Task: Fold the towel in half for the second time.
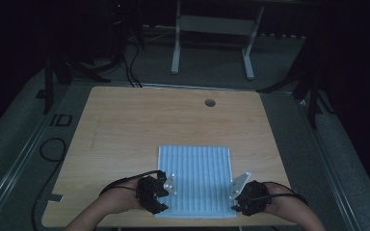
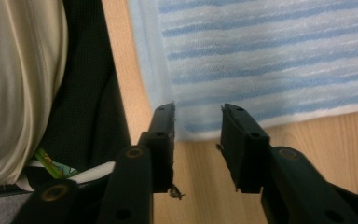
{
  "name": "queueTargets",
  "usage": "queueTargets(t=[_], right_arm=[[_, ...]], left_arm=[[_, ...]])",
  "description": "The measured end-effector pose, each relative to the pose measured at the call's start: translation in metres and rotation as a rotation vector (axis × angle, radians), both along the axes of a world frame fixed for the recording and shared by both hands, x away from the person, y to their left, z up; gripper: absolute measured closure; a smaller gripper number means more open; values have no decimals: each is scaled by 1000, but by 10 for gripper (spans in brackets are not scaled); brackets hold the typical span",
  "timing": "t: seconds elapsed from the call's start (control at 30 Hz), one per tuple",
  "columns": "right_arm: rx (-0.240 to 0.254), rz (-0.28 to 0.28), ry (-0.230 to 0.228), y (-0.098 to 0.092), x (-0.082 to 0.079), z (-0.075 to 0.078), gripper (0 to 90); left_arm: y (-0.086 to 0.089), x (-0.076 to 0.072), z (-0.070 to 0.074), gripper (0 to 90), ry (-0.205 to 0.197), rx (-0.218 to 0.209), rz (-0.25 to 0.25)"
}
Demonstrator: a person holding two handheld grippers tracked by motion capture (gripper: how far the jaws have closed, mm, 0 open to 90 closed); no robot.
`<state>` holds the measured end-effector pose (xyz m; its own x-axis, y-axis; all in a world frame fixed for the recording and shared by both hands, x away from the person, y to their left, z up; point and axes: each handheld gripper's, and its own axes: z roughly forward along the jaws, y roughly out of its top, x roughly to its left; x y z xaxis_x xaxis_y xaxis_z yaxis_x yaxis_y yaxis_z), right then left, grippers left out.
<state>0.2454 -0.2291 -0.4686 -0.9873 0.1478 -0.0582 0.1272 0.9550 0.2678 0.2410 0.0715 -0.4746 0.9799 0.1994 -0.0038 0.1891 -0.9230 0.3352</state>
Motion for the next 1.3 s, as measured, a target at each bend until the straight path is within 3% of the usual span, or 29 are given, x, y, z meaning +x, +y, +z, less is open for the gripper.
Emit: queueTargets(t=[0.13,0.27,0.6,0.87,1.03,1.13,1.3], right_arm=[[21,-43,8,-2,5,-1,614],[8,-43,9,0,12,-2,594],[5,-75,-12,-1,52,2,538],[-22,-89,-27,-4,92,6,530],[-9,-101,-42,-8,125,11,546],[-21,-103,-55,-6,144,13,552],[-10,-133,-68,0,174,11,574]], left_arm=[[0,2,-2,525,1,4,19],[0,6,-3,518,-9,1,35],[14,38,-4,518,-10,21,94],[30,79,-7,518,38,-8,159],[32,106,-4,514,18,7,188],[32,125,-2,465,-16,9,220],[33,159,-2,464,0,-9,270]])
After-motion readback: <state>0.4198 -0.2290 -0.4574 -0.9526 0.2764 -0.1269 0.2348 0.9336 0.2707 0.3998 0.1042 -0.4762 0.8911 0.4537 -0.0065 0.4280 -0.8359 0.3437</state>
